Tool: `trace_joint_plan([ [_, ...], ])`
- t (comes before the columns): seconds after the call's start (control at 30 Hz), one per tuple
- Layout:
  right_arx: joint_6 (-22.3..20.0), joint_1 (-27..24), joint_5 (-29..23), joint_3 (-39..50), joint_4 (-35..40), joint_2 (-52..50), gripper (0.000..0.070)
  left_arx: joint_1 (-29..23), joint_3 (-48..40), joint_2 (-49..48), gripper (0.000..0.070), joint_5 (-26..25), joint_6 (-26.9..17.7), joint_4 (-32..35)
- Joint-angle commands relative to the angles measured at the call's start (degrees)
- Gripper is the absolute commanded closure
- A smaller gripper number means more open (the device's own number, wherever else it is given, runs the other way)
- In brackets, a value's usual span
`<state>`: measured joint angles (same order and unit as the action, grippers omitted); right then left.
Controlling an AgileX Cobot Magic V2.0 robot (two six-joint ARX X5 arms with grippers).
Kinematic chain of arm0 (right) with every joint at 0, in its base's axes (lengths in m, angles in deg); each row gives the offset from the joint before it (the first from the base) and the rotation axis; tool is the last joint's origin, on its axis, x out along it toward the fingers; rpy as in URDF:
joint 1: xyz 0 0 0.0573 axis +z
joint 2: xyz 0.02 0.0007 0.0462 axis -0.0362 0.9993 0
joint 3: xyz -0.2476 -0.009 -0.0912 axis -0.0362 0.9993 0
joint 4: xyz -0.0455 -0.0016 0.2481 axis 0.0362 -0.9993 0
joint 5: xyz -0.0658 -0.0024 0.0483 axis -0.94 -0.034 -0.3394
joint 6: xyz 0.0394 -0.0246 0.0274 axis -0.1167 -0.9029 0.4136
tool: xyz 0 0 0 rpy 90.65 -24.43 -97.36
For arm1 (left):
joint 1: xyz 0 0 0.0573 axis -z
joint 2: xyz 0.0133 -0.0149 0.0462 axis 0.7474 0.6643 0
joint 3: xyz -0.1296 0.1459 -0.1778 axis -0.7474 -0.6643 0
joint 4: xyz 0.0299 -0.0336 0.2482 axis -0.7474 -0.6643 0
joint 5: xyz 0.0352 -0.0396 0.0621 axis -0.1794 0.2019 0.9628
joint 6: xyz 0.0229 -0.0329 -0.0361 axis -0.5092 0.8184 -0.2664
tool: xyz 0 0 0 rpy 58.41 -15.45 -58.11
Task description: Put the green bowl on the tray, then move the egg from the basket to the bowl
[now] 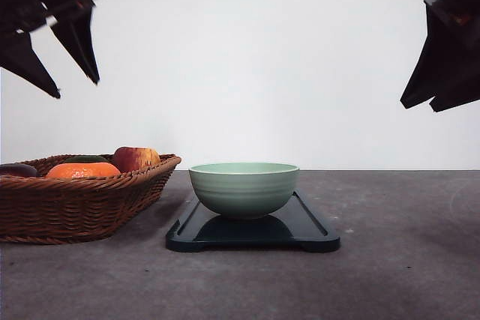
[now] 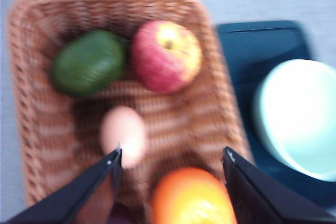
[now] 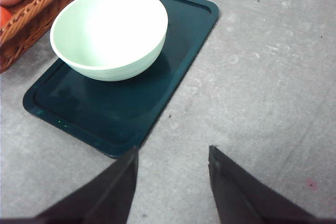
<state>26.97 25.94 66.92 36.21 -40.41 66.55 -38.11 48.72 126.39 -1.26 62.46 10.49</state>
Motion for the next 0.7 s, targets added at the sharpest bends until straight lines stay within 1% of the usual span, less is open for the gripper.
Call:
trace_joint_plan([
  [0.0, 1.78, 0.26, -0.05, -0.09, 0.51, 0.42, 0.0435, 0.71, 2.40, 2.60, 0.0313, 2.50, -1.72, -0.85],
  [0.1, 2.74, 0.26, -0.07, -0.09, 0.53, 0.42, 0.0435, 1.57, 4.57, 6.09, 0.0313, 3.47, -1.96, -2.56],
  [0.27, 2.81, 0.26, -0.07, -0.09, 0.52, 0.42, 0.0435, 2.18, 5.97, 10.35, 0.0309, 4.21, -1.94, -3.77],
  [0.47, 2.86, 0.26, -0.07, -0.09, 0.51, 0.42, 0.0435, 2.23, 5.99, 13.16, 0.0308, 5.81, -1.98, -3.58],
  [0.67, 2.86, 0.26, -0.07, -0.09, 0.49, 0.42, 0.0435, 2.23, 5.99, 15.27, 0.0308, 6.49, -2.44, -1.70],
])
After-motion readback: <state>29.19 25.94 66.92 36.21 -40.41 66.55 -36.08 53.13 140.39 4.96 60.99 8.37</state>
